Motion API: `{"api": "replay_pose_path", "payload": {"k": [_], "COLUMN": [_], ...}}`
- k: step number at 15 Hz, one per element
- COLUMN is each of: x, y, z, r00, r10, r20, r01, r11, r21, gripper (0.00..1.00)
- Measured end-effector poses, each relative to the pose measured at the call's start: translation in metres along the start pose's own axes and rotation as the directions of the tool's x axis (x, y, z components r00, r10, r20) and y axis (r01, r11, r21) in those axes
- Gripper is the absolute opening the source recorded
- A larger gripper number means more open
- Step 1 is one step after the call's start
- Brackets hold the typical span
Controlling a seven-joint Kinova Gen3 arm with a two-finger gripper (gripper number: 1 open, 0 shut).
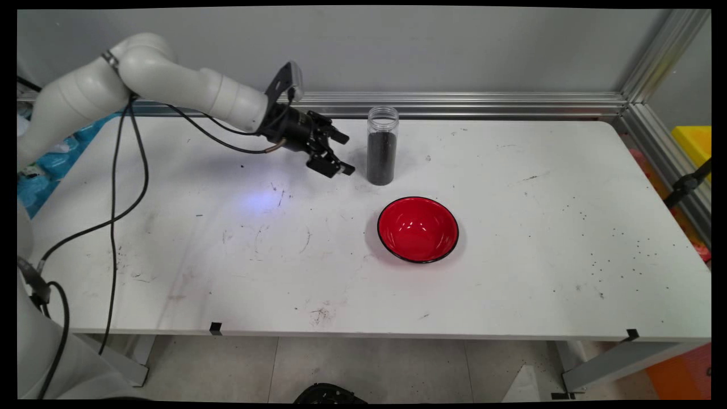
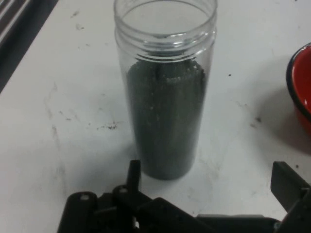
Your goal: Pick up the black seasoning powder from the table
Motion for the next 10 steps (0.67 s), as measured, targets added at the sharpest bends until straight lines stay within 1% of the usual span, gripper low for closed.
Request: {"api": "replay_pose_path", "payload": {"k": [4, 10], "x": [-0.003, -0.006], "y": [-0.007, -0.014], "z": [0.023, 0.048], "r00": [1.000, 1.000], "r10": [-0.008, -0.014], "r20": [-0.009, -0.018], "r01": [0.008, 0.014], "r11": [1.000, 1.000], "r21": [-0.005, 0.005], "gripper": [1.00, 1.00]}}
